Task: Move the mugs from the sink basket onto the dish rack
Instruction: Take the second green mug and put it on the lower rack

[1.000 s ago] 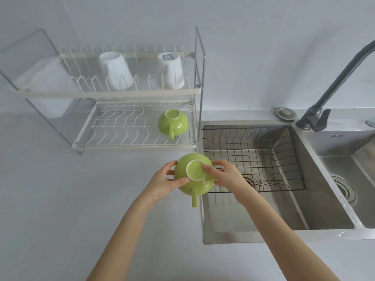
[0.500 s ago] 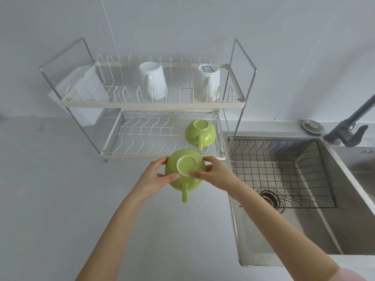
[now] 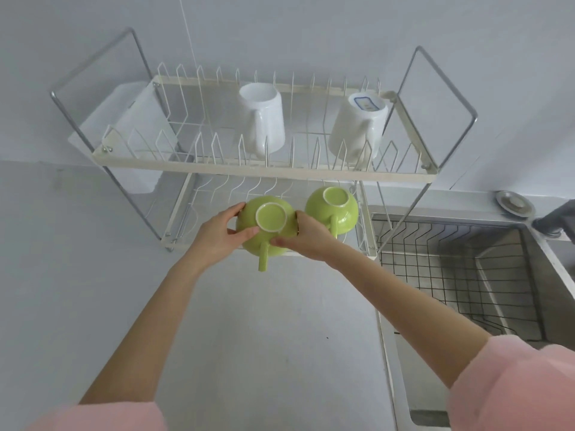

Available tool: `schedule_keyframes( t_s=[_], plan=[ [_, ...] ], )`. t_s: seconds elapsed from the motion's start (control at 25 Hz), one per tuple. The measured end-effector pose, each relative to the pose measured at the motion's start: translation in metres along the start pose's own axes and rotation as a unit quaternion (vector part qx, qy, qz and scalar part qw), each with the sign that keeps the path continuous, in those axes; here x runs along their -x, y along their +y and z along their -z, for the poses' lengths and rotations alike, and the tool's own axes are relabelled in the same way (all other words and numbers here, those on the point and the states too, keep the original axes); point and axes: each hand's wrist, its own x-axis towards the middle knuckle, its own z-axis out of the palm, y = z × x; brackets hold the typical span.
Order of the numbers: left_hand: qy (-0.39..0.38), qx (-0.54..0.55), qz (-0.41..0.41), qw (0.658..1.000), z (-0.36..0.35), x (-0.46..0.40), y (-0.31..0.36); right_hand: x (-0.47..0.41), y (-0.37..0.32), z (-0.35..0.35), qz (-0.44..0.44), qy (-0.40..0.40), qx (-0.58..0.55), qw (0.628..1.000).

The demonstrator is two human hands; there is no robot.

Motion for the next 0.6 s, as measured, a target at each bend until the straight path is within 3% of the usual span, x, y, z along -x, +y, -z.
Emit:
schedule_keyframes(
  t_s=[0.6],
  plan=[
    [-0.044,0.006,0.069,0.997,0.0,-0.04,-0.03,-0.037,-0.01,-0.021,0.014,0.014,0.079,0.997]
  ],
)
